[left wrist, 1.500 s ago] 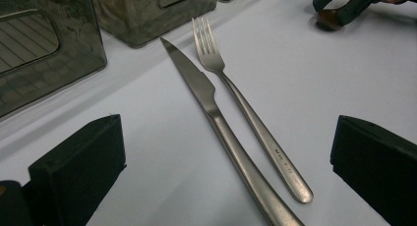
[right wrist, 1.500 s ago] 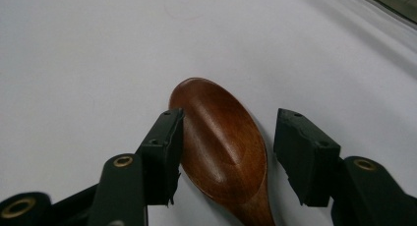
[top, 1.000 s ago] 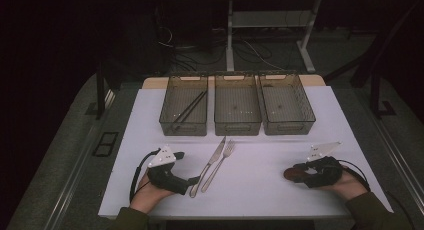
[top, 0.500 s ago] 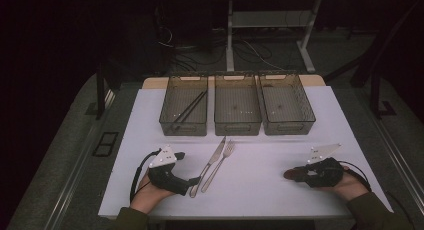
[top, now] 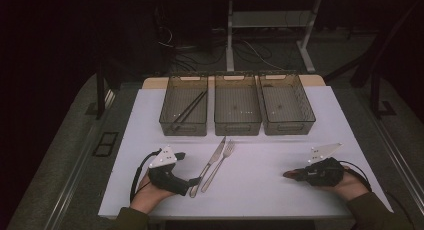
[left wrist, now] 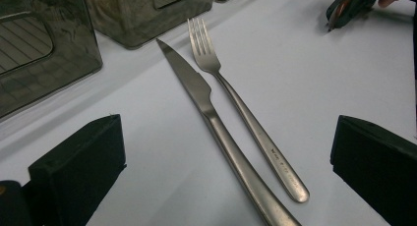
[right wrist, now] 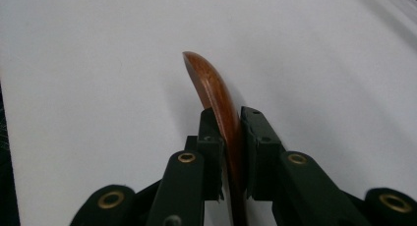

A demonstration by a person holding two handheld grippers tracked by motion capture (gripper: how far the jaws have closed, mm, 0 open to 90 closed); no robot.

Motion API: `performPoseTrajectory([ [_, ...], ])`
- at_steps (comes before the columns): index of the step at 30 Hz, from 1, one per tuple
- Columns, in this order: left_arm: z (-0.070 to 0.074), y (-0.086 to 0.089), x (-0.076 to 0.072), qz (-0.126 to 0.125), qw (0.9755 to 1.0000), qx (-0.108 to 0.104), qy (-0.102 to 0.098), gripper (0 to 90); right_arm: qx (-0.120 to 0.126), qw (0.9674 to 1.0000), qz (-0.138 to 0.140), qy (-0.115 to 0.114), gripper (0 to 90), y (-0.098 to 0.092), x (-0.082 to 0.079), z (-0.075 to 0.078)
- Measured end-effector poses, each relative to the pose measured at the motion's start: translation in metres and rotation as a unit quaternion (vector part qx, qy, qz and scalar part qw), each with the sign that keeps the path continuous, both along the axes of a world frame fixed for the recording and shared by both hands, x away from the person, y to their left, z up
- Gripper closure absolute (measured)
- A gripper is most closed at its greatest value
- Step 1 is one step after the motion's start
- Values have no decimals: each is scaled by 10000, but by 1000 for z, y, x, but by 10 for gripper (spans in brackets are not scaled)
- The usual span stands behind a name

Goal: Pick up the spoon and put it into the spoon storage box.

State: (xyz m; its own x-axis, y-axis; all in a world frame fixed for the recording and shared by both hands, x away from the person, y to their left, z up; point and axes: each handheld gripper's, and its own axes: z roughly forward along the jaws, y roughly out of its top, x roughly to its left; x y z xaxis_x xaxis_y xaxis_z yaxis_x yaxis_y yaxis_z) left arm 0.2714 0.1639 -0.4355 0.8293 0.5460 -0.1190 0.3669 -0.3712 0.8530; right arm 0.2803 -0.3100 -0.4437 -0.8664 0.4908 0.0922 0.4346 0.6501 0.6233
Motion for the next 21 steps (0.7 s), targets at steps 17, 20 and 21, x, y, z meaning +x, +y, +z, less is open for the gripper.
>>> performPoseTrajectory([
  [17, -3, 4, 2, -92, 9999, -51, 9, 0, 164, 9996, -203, 72, 795, -1, 4, 6],
  [20, -3, 5, 3, -51, 10000, -82, 9, 0, 263, 9994, -222, 41, 795, -1, 6, 10],
  [21, -2, 5, 3, -49, 10000, -76, 8, 0, 297, 9992, -262, 39, 795, 0, 6, 11],
])
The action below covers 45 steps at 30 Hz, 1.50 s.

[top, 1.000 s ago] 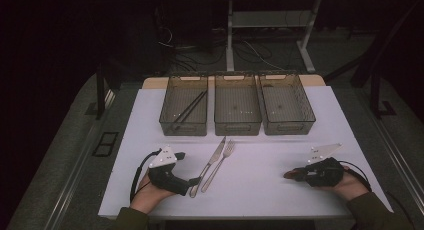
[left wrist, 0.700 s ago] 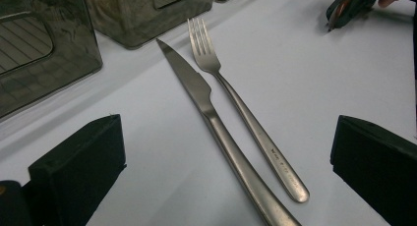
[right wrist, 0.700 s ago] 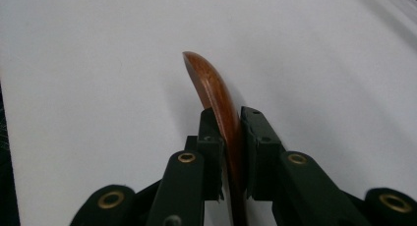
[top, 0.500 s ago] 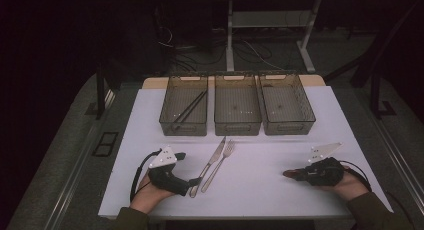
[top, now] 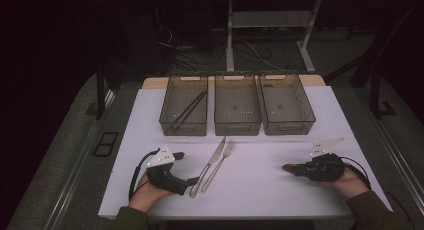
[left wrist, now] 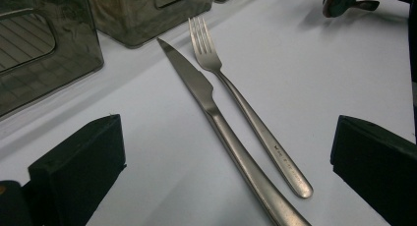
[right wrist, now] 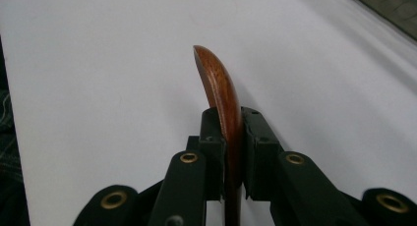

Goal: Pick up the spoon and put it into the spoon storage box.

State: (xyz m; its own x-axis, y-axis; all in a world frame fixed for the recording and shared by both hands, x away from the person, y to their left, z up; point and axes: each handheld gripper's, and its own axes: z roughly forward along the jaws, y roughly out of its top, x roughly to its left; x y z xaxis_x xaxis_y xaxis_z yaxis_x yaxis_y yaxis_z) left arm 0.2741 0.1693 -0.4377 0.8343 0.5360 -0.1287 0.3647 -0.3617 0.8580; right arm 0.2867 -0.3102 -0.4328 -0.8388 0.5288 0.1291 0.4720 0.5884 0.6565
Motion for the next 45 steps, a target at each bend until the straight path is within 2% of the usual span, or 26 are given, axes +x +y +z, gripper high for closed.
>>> performPoseTrajectory([
  [4, 1, 1, 0, 8, 10000, 34, 7, 0, 75, 9999, -74, 31, 795, 3, 4, 4],
  [12, 2, 3, 0, 29, 10000, -26, 26, 0, 153, 9998, -149, 33, 795, 12, 11, 10],
  [30, 4, -2, -2, -86, 9999, -24, 56, 0, 441, 9983, -365, -103, 794, 35, 35, 30],
  [45, 4, -2, -3, -125, 9999, -16, 45, 0, 613, 9970, -431, -214, 795, 51, 54, 43],
])
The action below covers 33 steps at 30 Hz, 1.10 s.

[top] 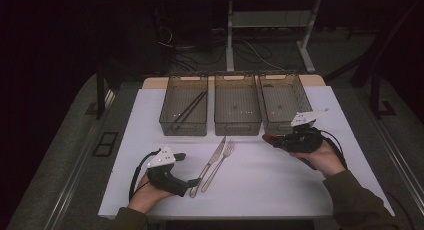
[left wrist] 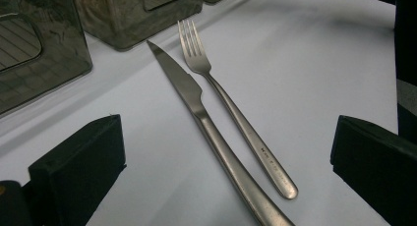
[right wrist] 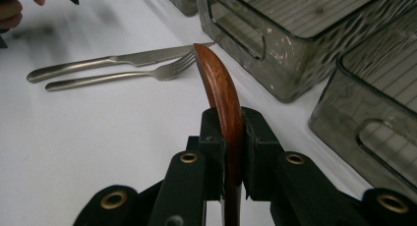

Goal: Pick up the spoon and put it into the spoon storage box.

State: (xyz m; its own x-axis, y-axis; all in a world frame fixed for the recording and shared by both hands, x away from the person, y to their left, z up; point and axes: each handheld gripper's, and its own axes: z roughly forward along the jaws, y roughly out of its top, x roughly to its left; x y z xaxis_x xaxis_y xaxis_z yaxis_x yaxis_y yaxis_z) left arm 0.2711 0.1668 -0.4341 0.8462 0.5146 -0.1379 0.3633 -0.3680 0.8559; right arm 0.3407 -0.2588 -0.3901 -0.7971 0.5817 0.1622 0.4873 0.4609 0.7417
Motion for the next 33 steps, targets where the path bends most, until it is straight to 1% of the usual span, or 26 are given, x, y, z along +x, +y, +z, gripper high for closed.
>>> performPoseTrajectory([
  [12, 0, 0, 0, -7, 10000, -5, 4, 0, 63, 10000, -65, -25, 795, 13, 13, 8],
  [17, -1, -1, 0, -6, 10000, -14, 7, 0, 129, 9998, -67, -110, 795, 19, 18, 14],
  [20, -1, -1, 0, -13, 10000, 9, 20, 0, 116, 9998, -86, -146, 795, 24, 22, 17],
  [23, -1, -1, 0, -12, 10000, -2, 17, 0, 126, 9997, -148, -164, 795, 29, 28, 21],
  [25, -1, -1, 0, -8, 10000, -20, 16, 0, 182, 9994, -248, -152, 795, 33, 33, 23],
  [28, -1, -2, 0, -35, 10000, 10, 20, 0, 234, 9991, -316, -162, 795, 39, 41, 28],
  [33, -1, -2, 0, -47, 10000, 1, 25, 0, 223, 9987, -438, -162, 795, 51, 58, 36],
])
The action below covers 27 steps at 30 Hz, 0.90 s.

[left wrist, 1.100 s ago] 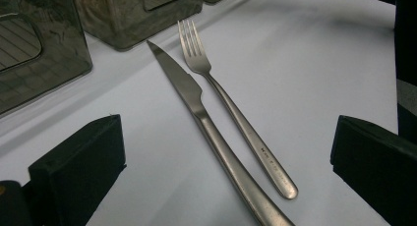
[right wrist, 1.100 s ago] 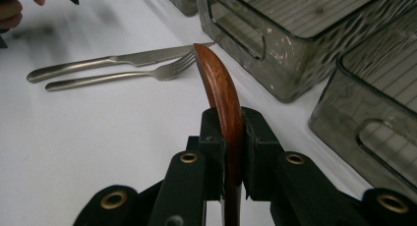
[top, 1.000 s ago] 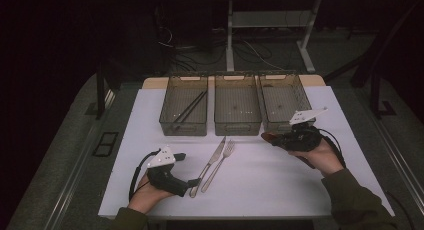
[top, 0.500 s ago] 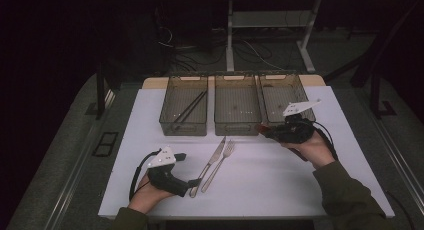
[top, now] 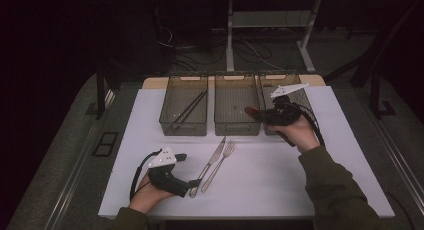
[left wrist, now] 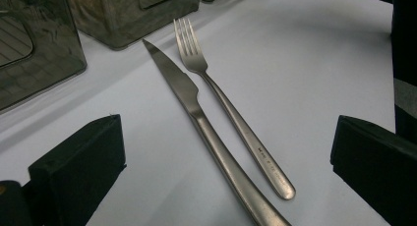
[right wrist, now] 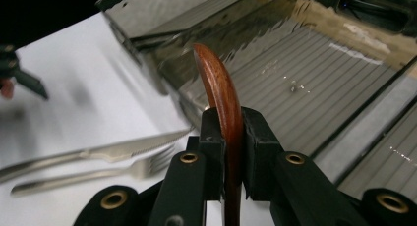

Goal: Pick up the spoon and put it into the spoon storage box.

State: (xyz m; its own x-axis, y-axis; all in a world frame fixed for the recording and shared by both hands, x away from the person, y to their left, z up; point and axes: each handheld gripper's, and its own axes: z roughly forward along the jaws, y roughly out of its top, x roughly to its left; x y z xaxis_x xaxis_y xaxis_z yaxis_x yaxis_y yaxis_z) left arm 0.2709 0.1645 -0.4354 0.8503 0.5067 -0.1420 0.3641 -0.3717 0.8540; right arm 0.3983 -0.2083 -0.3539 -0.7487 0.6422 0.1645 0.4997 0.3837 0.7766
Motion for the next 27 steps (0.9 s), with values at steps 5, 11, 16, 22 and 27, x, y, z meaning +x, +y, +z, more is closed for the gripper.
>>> performPoseTrajectory([
  [5, 0, 0, 0, -2, 10000, -2, -7, 0, -43, 9999, -93, 49, 795, 13, 17, 6],
  [11, 0, 0, 0, -19, 10000, -3, -10, 0, -110, 9997, -163, 120, 795, 31, 35, 10],
  [16, 0, -2, 0, -38, 10000, 0, -23, 0, -133, 9995, -244, 179, 795, 43, 51, 11],
  [22, 0, -2, 0, -37, 10000, -37, -32, 0, -129, 9991, -344, 229, 795, 56, 69, 12],
  [27, 1, -2, 0, -75, 10000, -14, -27, 0, -167, 9988, -367, 269, 795, 65, 82, 11],
])
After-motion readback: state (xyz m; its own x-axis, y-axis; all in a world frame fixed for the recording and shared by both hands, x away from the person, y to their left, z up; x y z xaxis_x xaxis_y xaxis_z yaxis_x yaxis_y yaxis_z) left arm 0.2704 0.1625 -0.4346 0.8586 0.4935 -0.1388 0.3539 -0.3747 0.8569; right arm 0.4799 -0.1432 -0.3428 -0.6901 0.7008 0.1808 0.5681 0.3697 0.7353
